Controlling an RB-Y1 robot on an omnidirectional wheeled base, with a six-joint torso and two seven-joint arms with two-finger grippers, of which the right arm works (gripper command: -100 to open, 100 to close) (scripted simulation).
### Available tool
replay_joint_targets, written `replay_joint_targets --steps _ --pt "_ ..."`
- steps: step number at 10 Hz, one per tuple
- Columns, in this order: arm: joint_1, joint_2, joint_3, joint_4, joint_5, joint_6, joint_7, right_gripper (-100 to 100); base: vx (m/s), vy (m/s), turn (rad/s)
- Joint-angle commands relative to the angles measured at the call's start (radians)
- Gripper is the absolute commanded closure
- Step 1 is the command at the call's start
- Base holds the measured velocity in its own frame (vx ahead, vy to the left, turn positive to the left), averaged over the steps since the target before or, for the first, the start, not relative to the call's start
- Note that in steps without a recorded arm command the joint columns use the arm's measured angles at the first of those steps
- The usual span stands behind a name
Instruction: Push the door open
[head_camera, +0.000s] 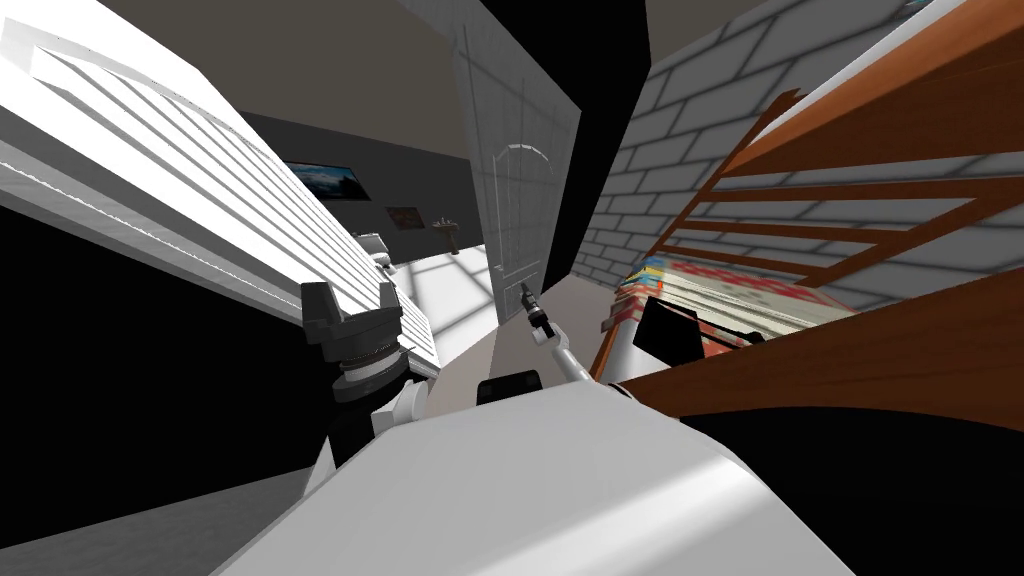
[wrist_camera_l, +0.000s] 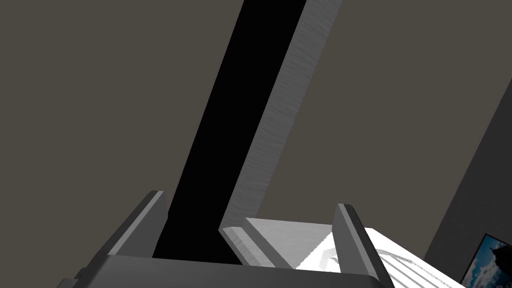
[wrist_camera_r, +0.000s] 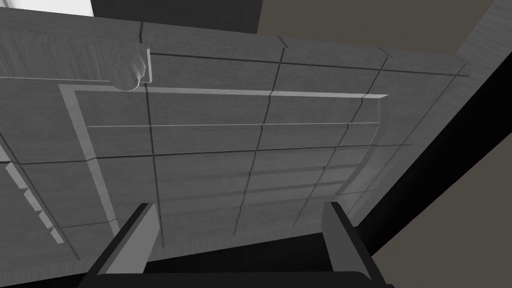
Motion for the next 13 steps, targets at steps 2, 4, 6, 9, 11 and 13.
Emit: replay_joint_targets --steps 2,4,6,9,11,13 --pt "-0.042 0.0 0.016 0.072 -0.001 0.006 -0.021 -100 0.123 -0.086 0.087" --pt "-0.066 0.003 0.023 0.115 -0.001 0.007 -0.031 -100 0.094 -0.071 0.057" --pt "-0.091 0.006 0.031 0.158 -0.001 0.008 -0.041 -100 0.081 -0.061 0.056" --pt "-0.137 0.012 0.045 0.239 -0.002 0.01 -0.059 -100 0.029 -0.015 -0.014" --pt "-0.137 0.012 0.045 0.239 -0.002 0.01 -0.059 -100 0.018 0.0 -0.001" --pt "-0.137 0.012 0.045 0.239 -0.002 0.01 -0.059 -100 0.001 0.001 0.014"
